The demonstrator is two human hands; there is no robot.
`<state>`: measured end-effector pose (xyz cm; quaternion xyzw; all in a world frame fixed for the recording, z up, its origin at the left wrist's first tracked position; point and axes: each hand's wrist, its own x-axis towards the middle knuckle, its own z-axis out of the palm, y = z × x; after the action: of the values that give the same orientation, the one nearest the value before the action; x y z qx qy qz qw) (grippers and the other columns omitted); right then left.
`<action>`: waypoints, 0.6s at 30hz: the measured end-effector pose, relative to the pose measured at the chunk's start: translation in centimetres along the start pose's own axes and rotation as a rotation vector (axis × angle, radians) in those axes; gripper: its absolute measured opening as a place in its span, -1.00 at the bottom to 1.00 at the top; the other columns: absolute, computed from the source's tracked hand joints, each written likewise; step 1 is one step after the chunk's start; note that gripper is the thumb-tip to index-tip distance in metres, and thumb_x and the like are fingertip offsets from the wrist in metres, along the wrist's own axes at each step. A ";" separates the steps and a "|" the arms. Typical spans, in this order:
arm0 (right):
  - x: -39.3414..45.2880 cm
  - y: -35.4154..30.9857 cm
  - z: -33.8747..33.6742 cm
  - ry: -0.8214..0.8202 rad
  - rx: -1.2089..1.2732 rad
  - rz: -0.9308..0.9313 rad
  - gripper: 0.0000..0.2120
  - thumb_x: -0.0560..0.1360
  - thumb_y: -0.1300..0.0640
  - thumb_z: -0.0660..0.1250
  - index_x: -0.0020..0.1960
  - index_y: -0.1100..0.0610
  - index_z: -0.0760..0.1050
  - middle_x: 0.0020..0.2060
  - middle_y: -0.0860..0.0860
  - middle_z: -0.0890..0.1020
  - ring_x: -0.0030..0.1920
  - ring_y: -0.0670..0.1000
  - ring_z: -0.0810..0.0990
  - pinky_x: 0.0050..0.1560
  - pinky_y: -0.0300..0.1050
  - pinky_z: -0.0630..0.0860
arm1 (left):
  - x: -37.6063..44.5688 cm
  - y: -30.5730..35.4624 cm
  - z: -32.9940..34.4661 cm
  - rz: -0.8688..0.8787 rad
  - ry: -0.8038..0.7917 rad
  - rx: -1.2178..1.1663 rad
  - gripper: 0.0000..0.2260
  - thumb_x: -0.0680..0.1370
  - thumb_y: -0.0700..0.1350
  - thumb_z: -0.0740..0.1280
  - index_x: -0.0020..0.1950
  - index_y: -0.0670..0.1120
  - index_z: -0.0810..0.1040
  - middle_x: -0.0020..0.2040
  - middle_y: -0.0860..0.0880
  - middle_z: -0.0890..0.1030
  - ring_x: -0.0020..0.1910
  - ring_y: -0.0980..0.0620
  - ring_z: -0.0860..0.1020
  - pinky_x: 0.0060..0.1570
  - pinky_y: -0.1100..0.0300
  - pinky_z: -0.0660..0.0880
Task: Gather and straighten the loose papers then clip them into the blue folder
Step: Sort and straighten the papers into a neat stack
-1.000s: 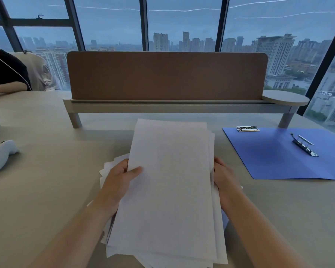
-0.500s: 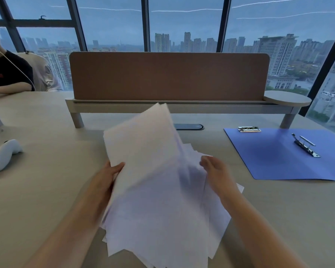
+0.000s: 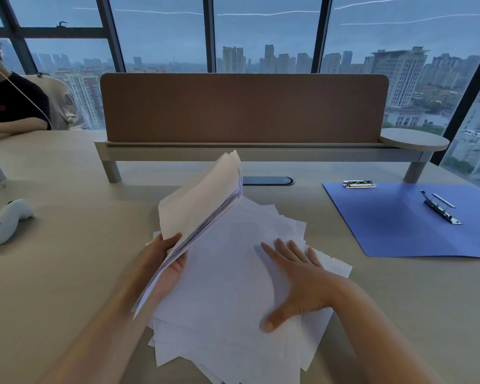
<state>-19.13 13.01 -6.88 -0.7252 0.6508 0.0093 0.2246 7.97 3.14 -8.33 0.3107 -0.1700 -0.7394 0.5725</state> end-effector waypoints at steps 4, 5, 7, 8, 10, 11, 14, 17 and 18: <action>0.5 0.0 0.4 0.065 0.026 0.001 0.37 0.04 -0.58 0.41 0.53 -0.29 -0.40 0.59 -0.13 -0.30 0.55 -0.03 -0.43 0.52 0.18 -0.42 | -0.6 -0.1 0.8 0.002 0.007 0.165 -0.81 0.66 -0.25 0.11 -0.08 -0.16 0.47 -0.42 -0.07 0.67 -0.50 0.08 0.63 -0.53 0.33 0.50; 0.6 0.0 0.5 0.086 0.034 -0.003 0.35 0.05 -0.59 0.39 0.54 -0.29 -0.39 0.60 -0.13 -0.27 0.56 -0.03 -0.40 0.52 0.18 -0.42 | -0.5 0.0 0.7 -0.005 0.010 0.211 -0.80 0.67 -0.25 0.11 -0.10 -0.14 0.45 -0.43 -0.05 0.66 -0.52 0.09 0.62 -0.53 0.33 0.50; 0.7 -0.4 0.6 0.126 0.058 -0.013 0.30 0.09 -0.60 0.36 0.56 -0.27 -0.34 0.62 -0.12 -0.19 0.59 -0.03 -0.31 0.53 0.17 -0.41 | -0.1 0.1 0.4 0.000 0.003 0.388 -0.84 0.65 -0.24 0.16 -0.05 -0.08 0.47 -0.30 -0.04 0.69 -0.44 0.13 0.64 -0.36 0.26 0.56; 0.8 -0.6 0.6 0.162 0.088 -0.016 0.26 0.13 -0.59 0.35 0.58 -0.26 -0.28 0.62 -0.12 -0.11 0.61 -0.03 -0.24 0.54 0.16 -0.39 | 0.1 0.2 0.4 0.015 -0.015 0.481 -0.88 0.64 -0.23 0.21 0.03 -0.07 0.51 -0.14 -0.07 0.70 -0.33 0.12 0.66 -0.20 0.20 0.58; 1.4 -1.0 0.6 0.247 0.173 -0.003 0.15 0.18 -0.57 0.33 0.60 -0.21 -0.08 0.60 -0.14 0.13 0.61 -0.05 -0.03 0.56 0.11 -0.32 | 0.5 0.4 0.4 0.029 -0.020 0.590 -0.81 0.61 -0.24 0.26 0.20 -0.11 0.54 0.03 -0.06 0.68 -0.20 0.10 0.67 -0.10 0.22 0.58; 1.6 -1.2 0.5 0.301 0.209 0.004 0.11 0.18 -0.57 0.29 0.59 -0.18 0.01 0.56 -0.14 0.24 0.59 -0.05 0.08 0.57 0.10 -0.28 | 0.3 0.4 0.7 0.032 -0.010 0.613 -0.78 0.61 -0.26 0.26 0.23 -0.12 0.53 -0.02 -0.02 0.67 -0.23 0.12 0.66 -0.21 0.31 0.57; 2.3 -1.0 0.4 0.372 0.353 0.008 0.03 0.14 -0.53 0.16 0.56 -0.20 0.13 0.47 -0.14 0.41 0.53 0.02 0.27 0.58 0.13 0.02 | -0.2 0.2 1.4 0.055 -0.013 0.697 -0.76 0.61 -0.28 0.25 0.25 -0.10 0.50 -0.07 0.03 0.63 -0.19 0.13 0.60 -0.40 0.41 0.51; 2.8 -1.0 0.8 0.408 0.422 0.038 0.00 0.18 -0.58 0.10 0.56 -0.22 0.12 0.43 -0.15 0.46 0.52 0.08 0.28 0.55 0.16 0.13 | -0.1 0.1 1.3 0.075 -0.020 0.729 -0.77 0.61 -0.27 0.26 0.24 -0.08 0.51 0.00 0.00 0.64 -0.18 0.13 0.63 -0.37 0.40 0.51; 3.0 -1.1 0.8 0.386 0.396 0.011 0.06 0.17 -0.61 -0.01 0.58 -0.14 0.11 0.46 -0.11 0.43 0.54 0.10 0.24 0.57 0.15 0.05 | 0.0 0.0 1.2 0.073 -0.021 0.723 -0.77 0.61 -0.26 0.26 0.23 -0.07 0.51 0.00 0.01 0.65 -0.19 0.14 0.64 -0.37 0.40 0.51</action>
<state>-17.44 10.56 -8.16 -0.6521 0.6745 -0.2552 0.2338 7.16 2.98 -7.43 0.4792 -0.4375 -0.6138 0.4496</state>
